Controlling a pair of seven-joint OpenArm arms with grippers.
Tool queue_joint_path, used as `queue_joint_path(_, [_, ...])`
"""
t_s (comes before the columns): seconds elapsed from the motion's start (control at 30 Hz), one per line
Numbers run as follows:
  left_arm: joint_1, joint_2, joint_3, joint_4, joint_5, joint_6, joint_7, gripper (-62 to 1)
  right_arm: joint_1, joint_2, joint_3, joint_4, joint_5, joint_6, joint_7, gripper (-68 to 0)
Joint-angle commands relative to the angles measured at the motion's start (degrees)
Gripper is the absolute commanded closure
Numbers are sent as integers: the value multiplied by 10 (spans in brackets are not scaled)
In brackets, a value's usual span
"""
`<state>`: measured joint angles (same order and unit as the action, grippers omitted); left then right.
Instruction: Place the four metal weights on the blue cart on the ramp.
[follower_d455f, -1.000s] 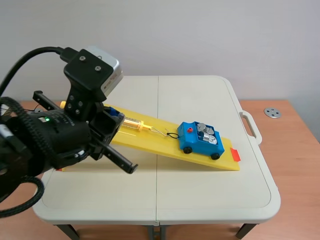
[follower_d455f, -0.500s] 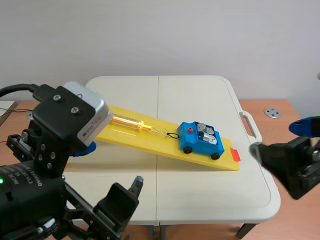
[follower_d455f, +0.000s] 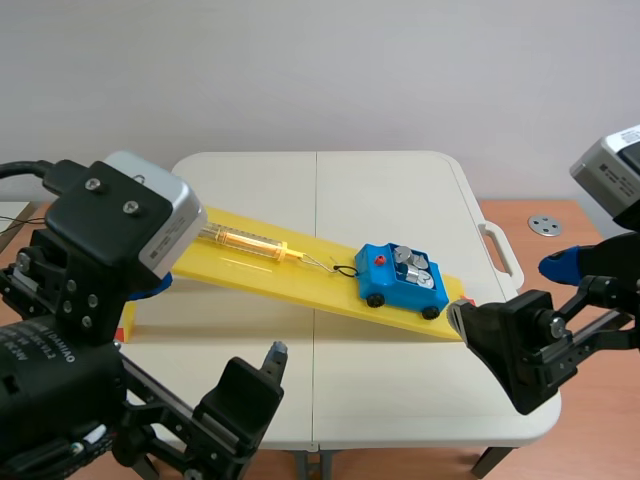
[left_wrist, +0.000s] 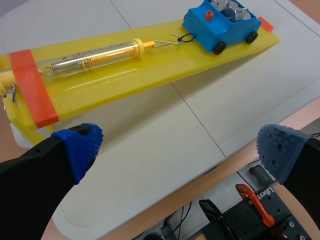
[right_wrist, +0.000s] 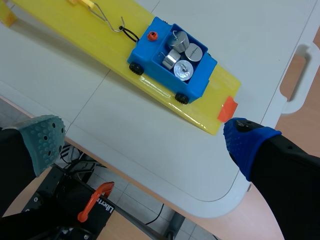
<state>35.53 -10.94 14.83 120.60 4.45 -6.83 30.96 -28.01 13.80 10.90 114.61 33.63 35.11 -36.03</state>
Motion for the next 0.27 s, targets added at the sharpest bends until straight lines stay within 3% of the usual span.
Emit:
queue_joint_path(0.0, [-2,-4,-14,49,-19,29,-87,-623,5,17,33,42,25,-7,79,-661])
queue_joint_path(0.23, [-2,-4,-14,49,-19,29,-92,-623,5,17,33,42,26,-7,79,-661])
